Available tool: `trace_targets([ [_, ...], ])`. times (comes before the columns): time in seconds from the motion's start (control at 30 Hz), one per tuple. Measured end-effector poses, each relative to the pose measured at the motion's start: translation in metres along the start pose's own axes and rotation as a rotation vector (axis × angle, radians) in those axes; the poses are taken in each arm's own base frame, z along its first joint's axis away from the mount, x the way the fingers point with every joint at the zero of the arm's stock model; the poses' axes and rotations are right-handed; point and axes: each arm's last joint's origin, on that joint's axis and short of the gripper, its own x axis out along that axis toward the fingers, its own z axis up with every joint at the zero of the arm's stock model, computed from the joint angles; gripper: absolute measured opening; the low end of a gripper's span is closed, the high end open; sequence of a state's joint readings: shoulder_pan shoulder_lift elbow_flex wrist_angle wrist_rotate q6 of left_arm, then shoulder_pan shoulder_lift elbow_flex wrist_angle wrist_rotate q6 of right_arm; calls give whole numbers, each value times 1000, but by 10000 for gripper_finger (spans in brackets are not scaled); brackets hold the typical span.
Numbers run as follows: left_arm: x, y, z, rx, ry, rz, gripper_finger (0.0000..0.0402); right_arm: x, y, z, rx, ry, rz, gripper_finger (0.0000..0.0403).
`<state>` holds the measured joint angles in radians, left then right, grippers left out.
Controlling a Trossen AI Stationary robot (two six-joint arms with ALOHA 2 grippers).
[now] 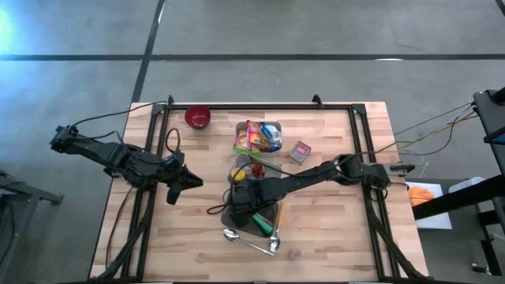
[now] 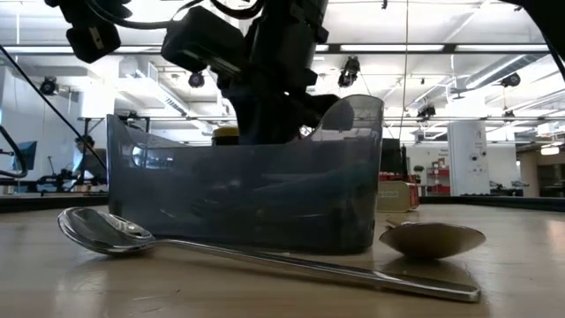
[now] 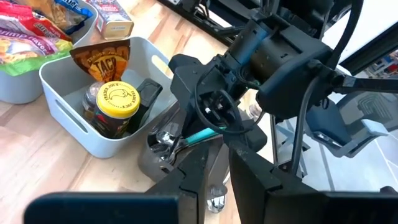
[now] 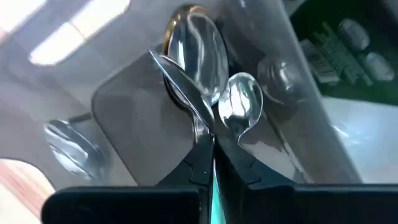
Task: Pick & Place Food Item
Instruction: Put the orange spoon into the black bin
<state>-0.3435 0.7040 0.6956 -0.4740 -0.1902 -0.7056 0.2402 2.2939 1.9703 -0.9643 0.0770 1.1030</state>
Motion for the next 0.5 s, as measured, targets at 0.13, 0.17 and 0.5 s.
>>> trace_targets([
  [0.13,0,0,0,-1,-1,-1,67,4,-4,4,26,-1,-7,8],
  [0.17,0,0,0,-1,0,0,67,6,-6,5,31,-3,-7,8],
  [0.5,0,1,-1,2,9,8,67,17,-12,6,47,-8,-11,8],
])
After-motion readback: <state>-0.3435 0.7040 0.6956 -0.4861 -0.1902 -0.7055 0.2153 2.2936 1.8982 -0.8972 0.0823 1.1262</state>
